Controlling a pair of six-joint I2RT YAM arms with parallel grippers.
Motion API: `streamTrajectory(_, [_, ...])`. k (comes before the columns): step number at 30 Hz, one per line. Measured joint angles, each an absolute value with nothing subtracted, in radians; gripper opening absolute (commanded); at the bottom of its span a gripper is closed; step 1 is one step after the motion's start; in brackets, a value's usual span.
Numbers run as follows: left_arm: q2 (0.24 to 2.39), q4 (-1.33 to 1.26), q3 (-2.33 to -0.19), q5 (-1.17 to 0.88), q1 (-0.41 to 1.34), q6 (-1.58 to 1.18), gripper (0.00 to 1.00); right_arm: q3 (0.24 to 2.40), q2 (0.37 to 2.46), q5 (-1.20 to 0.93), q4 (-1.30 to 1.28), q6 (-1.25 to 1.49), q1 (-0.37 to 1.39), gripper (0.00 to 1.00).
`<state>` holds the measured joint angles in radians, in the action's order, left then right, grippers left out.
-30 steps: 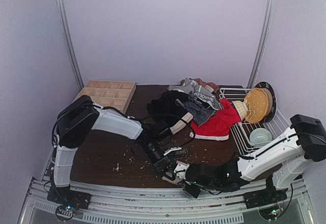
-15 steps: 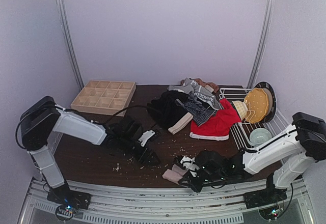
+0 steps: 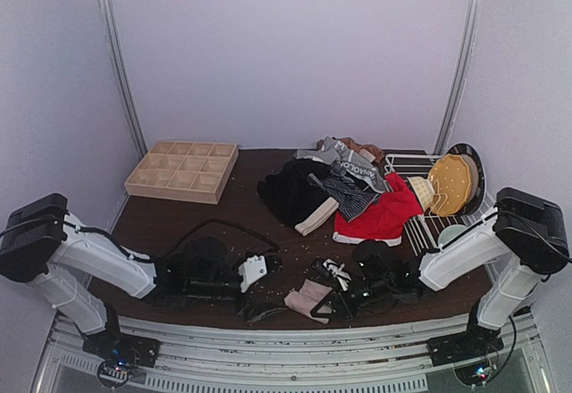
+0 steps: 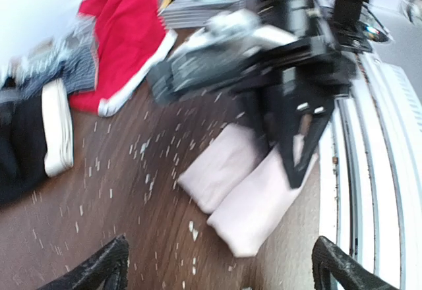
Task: Roll the underwear
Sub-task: Roll the underwear at the center of the board.
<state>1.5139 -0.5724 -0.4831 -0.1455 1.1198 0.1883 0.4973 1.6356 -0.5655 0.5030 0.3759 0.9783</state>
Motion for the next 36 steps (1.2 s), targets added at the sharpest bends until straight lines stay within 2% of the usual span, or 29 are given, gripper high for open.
streamTrajectory(10, [1.591, -0.483, -0.601, -0.234, 1.146, 0.448, 0.62, 0.477, 1.746, -0.747, 0.699, 0.501, 0.904, 0.00])
streamTrajectory(20, [1.738, -0.345, -0.707, -0.279, 1.166, 0.546, 0.51, 0.472, 1.789, -0.789, 0.779, 0.560, 0.893, 0.00])
streamTrajectory(26, [1.792, -0.342, -0.743, -0.252, 1.166, 0.575, 0.34, 0.471, 1.790, -0.789, 0.782, 0.566, 0.893, 0.00])
streamTrajectory(28, [1.801, -0.347, -0.748, -0.237, 1.166, 0.583, 0.24, 0.470, 1.790, -0.789, 0.785, 0.570, 0.893, 0.00])
streamTrajectory(29, [1.803, -0.351, -0.748, -0.228, 1.166, 0.587, 0.17, 0.468, 1.791, -0.789, 0.790, 0.574, 0.893, 0.04])
streamTrajectory(31, [1.805, -0.356, -0.748, -0.220, 1.167, 0.593, 0.02, 0.464, 1.792, -0.789, 0.802, 0.581, 0.893, 0.20])
streamTrajectory(33, [1.807, -0.361, -0.749, -0.215, 1.167, 0.598, 0.00, 0.448, 1.793, -0.786, 0.832, 0.595, 0.893, 0.33])
streamTrajectory(36, [1.807, -0.366, -0.749, -0.217, 1.167, 0.593, 0.00, 0.404, 1.786, -0.766, 0.910, 0.622, 0.893, 0.41])
